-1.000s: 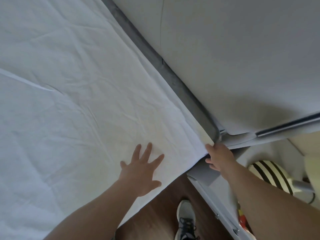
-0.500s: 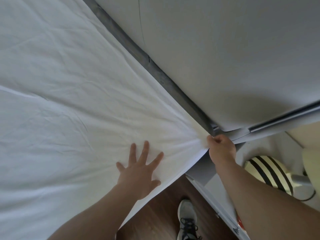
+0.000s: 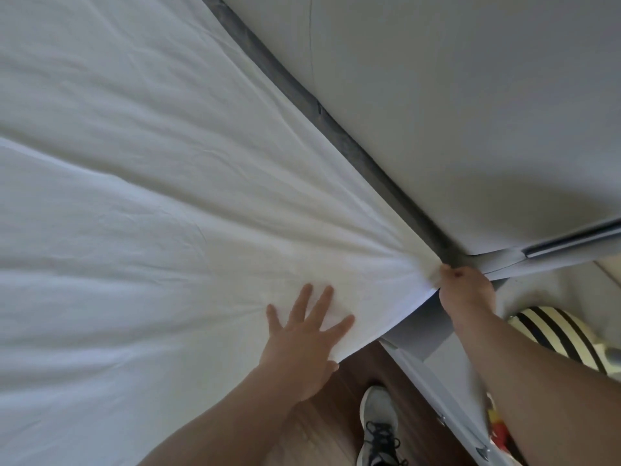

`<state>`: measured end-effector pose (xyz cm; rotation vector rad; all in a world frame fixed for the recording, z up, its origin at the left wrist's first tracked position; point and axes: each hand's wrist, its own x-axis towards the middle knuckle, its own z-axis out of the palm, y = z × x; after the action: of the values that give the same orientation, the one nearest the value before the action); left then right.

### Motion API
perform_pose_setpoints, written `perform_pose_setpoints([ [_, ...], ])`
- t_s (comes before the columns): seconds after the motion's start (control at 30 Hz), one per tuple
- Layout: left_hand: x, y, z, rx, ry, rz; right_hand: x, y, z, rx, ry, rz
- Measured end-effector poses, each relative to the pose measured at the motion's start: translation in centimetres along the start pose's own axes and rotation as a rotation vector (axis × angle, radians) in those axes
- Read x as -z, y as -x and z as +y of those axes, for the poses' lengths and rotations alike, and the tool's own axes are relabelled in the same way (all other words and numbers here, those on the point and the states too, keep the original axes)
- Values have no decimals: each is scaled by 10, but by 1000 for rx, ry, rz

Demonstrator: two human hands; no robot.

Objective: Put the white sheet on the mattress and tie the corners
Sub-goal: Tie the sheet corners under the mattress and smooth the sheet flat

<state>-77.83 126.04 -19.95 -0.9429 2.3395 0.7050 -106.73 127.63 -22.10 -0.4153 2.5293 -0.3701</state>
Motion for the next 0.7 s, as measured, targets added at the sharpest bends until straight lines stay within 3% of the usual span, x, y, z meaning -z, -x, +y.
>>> perform_pose_setpoints([
  [0.1, 1, 14, -23, 14, 47, 152, 1, 9, -20, 117, 93, 44],
  [0.23, 27, 18, -69, 211, 235, 357, -13, 36, -88, 420, 149, -5],
  [0.33, 44, 11, -110, 403, 223, 272, -32, 26, -158, 676, 356, 26],
  [0.43, 48, -1, -134, 491, 244, 146, -52, 2, -200, 734, 681, 122],
  [0.7, 34, -17, -130, 509, 258, 134, -61, -19, -202, 1031, 971, 189],
])
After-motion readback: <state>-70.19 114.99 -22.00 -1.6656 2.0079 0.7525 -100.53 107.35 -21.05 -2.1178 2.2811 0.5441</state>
